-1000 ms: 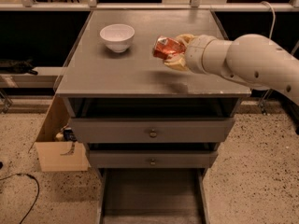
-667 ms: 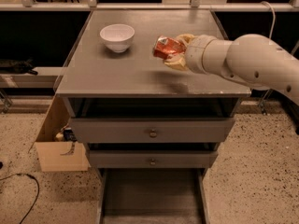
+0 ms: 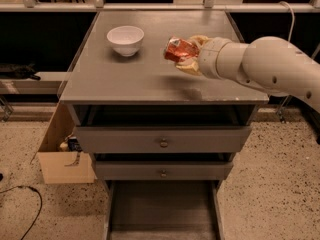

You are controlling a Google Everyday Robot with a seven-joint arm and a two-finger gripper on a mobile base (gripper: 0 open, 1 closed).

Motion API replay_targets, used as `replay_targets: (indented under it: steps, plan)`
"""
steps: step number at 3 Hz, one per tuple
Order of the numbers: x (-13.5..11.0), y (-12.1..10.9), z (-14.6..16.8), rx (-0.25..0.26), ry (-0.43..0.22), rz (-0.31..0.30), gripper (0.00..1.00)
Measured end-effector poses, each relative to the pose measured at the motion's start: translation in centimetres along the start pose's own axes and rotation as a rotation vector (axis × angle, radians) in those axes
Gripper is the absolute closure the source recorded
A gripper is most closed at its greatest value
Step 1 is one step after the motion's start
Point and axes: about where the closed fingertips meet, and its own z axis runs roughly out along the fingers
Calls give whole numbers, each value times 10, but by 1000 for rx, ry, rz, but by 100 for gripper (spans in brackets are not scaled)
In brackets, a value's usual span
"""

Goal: Pick coke can from bottom drawer and place on counter

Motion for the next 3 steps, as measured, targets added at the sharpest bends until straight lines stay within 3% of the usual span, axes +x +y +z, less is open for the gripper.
replay_targets:
  steps: [1,3]
  plan:
    - [0,0,0,0,0,0,5]
    - [0,0,0,0,0,0,0]
